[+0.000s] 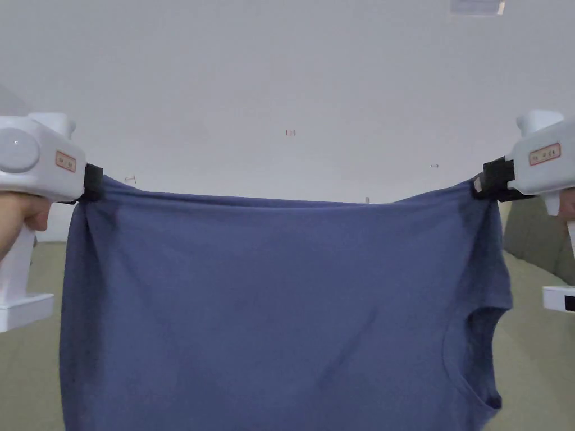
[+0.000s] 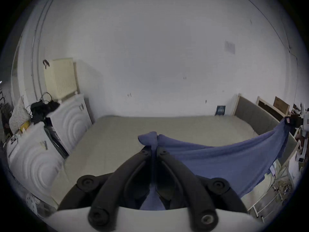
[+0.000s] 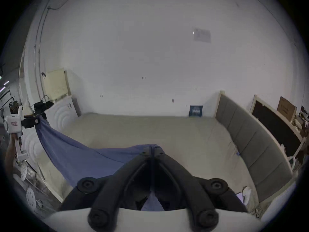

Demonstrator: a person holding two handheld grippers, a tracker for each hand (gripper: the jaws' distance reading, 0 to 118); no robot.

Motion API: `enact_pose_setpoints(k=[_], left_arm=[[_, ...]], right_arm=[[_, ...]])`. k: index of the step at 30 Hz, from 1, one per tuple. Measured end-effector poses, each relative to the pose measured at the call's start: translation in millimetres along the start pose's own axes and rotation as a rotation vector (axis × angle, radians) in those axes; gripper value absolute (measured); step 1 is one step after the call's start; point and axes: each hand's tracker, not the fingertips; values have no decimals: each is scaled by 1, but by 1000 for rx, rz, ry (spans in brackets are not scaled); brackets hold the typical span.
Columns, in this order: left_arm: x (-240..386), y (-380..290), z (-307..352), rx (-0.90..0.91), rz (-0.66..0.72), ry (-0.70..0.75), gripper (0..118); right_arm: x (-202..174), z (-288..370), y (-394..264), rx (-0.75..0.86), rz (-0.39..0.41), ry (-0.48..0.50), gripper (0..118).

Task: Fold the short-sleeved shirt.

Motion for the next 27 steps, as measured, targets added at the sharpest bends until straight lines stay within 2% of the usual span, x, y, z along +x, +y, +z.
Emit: enact_pose_setpoints(k=[5, 12, 27], left_arm=[[1, 33, 6, 38, 18, 13, 4], [13, 54, -1, 68, 52, 35, 4], [42, 118, -90, 81, -13, 127, 4]], right_arm=[[-6, 10, 42, 66, -7, -22, 4], [-12, 2, 71, 113, 24, -61, 4], [-3, -88, 128, 143, 34, -109, 4]])
